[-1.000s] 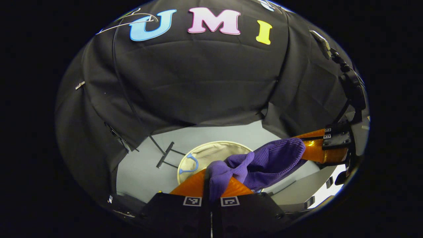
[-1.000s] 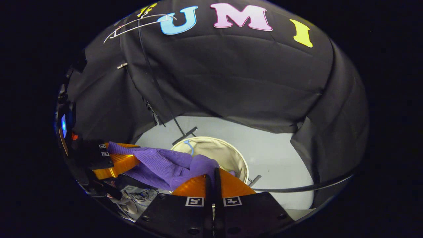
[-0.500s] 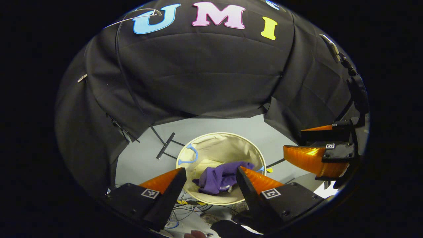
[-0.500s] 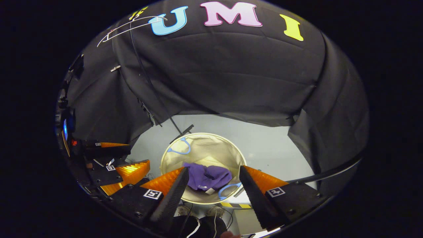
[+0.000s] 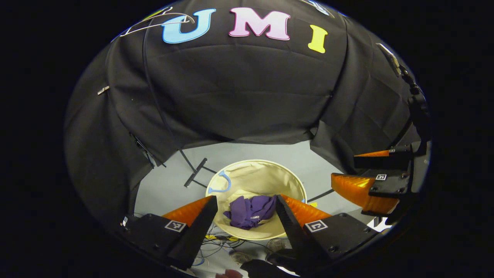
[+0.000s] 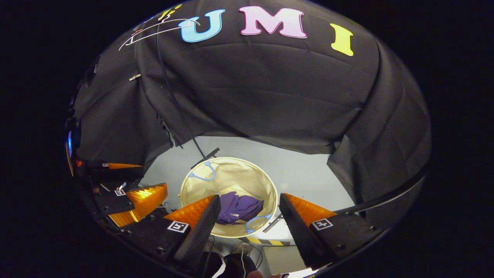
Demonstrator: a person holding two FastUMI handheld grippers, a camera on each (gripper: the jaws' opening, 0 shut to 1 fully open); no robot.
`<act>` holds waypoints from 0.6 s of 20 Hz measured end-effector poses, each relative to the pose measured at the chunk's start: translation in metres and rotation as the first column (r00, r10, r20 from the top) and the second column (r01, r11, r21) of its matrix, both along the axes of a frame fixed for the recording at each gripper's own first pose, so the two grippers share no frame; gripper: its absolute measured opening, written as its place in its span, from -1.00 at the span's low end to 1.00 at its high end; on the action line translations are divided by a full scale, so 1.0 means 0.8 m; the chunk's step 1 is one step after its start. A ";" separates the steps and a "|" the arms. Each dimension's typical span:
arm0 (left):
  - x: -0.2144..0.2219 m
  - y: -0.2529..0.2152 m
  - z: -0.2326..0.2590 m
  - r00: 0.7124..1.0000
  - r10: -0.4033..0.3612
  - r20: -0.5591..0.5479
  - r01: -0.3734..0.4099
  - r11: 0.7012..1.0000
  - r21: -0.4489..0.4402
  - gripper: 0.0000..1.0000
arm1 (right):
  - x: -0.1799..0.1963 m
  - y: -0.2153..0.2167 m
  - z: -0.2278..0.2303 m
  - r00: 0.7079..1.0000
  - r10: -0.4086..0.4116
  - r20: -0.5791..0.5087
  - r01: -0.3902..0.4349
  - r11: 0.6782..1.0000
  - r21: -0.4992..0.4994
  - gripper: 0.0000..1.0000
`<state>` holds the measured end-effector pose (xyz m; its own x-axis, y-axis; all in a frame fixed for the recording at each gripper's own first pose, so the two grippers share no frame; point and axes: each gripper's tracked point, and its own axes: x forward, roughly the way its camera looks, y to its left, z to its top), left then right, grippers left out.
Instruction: Grasp the clothes on the hanger with both hands and then place them into the laundry hamper below.
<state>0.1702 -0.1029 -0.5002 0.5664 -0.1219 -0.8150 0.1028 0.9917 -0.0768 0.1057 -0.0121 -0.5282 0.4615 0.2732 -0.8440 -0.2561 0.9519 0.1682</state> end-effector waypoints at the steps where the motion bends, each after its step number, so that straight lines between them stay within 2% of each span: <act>1: 0.002 0.000 0.009 1.000 0.008 0.020 -0.008 1.000 -0.003 0.91 | 0.006 -0.001 0.012 1.000 -0.013 0.021 0.013 1.000 0.012 0.99; 7: 0.009 0.011 0.091 0.986 0.051 0.156 -0.046 0.998 -0.039 0.92 | 0.048 -0.012 0.100 0.979 -0.069 0.192 0.067 0.998 0.022 0.98; 9: 0.013 0.019 0.132 0.973 0.067 0.223 -0.057 0.997 -0.051 0.92 | 0.057 -0.015 0.141 0.965 -0.082 0.248 0.080 0.997 0.019 0.98; 12: 0.021 0.034 0.209 0.933 0.102 0.345 -0.079 0.994 -0.079 0.92 | 0.068 -0.009 0.211 0.934 -0.120 0.337 0.108 0.993 0.054 0.98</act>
<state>0.1869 -0.0756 -0.3333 0.8241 -0.1016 -0.5572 0.0445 0.9924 -0.1151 0.1599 -0.0195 -0.3591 0.7479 0.2281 -0.6234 -0.1939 0.9732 0.1235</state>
